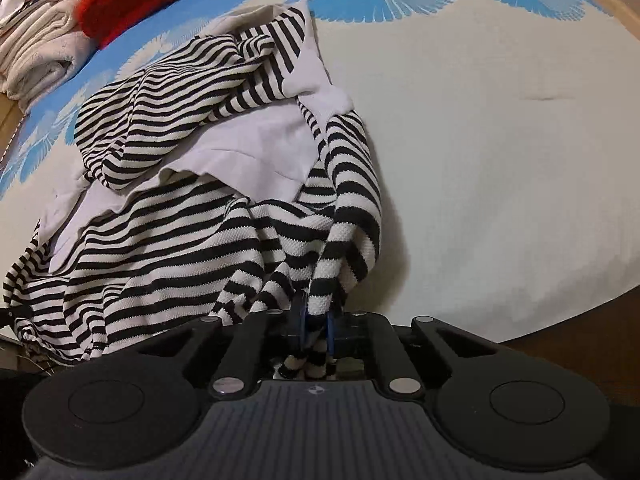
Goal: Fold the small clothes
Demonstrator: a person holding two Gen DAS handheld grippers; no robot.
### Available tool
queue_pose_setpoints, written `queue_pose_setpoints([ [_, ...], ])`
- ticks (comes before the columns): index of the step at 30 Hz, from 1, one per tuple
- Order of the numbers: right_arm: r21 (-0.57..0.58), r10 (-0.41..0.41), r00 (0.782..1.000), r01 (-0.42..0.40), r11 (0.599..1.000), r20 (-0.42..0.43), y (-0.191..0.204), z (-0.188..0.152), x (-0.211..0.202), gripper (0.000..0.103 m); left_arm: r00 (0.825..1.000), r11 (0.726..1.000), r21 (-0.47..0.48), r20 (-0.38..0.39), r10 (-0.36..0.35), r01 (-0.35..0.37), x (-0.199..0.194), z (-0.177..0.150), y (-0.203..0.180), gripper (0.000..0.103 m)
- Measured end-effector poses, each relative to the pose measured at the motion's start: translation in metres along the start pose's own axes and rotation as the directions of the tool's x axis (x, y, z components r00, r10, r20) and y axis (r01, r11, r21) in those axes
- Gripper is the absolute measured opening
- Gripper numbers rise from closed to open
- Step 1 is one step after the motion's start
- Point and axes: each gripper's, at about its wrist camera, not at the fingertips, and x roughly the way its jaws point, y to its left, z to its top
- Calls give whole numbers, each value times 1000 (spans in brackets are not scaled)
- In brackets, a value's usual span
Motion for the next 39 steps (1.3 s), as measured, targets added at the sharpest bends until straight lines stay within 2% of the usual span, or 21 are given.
queue_pose_setpoints([
  [5,-29,-41,997,39,999,-66,2,-5,14,10,996,999,-4,-89,31,-32,16,-2,1,14],
  [10,-53,-50,996,45,998,-79,7,-8,17,15,995,999,11,-90,39,-38,18,-3,3,15],
  [18,-104,-68,993,58,993,-99,13,-12,20,16,995,999,17,-88,41,-40,18,-4,2,15],
  [23,-100,-67,994,59,993,-88,13,-11,18,11,997,999,21,-71,36,-35,15,-4,2,7],
  [31,-82,-18,999,21,996,36,17,-3,-1,8,1000,999,46,-2,25,-25,1,-5,-4,7],
  [35,-99,23,991,-10,995,133,21,2,-18,8,996,998,60,85,19,-24,-16,-5,-9,6],
  [39,-91,53,971,-32,995,233,21,9,-41,7,979,994,89,200,37,-56,-38,-3,-14,6],
])
